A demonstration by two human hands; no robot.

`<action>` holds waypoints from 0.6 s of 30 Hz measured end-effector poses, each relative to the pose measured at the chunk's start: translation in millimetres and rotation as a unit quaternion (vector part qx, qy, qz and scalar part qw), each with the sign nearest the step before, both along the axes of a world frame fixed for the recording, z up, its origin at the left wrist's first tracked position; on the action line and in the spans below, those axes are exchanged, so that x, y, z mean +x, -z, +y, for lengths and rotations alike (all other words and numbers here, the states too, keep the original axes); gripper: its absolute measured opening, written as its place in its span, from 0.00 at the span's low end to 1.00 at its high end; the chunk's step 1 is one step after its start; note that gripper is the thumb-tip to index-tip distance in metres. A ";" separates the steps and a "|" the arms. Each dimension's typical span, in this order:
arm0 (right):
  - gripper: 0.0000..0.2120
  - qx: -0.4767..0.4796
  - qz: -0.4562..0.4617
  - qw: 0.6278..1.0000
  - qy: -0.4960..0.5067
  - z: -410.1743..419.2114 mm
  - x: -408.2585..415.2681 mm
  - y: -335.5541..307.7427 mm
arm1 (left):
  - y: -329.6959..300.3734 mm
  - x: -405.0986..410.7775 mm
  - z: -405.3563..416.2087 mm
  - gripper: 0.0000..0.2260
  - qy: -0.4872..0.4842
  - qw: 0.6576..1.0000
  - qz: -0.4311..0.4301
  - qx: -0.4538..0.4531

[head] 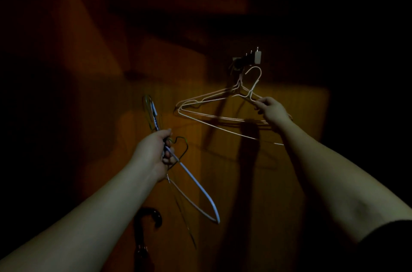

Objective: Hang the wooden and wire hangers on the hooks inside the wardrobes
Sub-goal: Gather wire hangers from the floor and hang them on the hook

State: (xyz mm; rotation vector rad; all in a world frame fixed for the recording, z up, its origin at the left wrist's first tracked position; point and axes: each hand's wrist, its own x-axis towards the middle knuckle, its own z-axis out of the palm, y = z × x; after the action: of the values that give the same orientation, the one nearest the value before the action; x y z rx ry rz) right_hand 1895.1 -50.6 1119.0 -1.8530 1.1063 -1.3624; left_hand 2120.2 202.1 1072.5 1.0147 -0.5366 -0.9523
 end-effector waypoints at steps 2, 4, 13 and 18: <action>0.07 0.003 -0.008 1.000 0.000 -7.8 0.8 -4.3 | -1.8 -1.8 -2.9 0.16 0.002 1.000 0.005 0.000; 0.07 0.005 -0.021 1.000 0.001 -14.7 3.1 -10.4 | -2.9 -2.8 -5.5 0.17 -0.003 1.000 0.002 0.009; 0.06 0.022 -0.046 0.998 -0.029 -28.2 15.9 -44.7 | -2.6 -6.7 -11.5 0.17 -0.021 1.000 -0.009 0.012; 0.06 0.021 -0.039 0.998 -0.053 -27.8 18.3 -46.5 | -2.2 -10.8 -10.1 0.15 -0.026 1.000 -0.005 0.012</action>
State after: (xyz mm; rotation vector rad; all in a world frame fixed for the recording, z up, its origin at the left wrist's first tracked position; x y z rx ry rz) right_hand 1913.4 -78.5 1165.5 -1.7861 0.9759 -1.3300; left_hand 2109.4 192.1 1074.7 1.0509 -0.5056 -0.9097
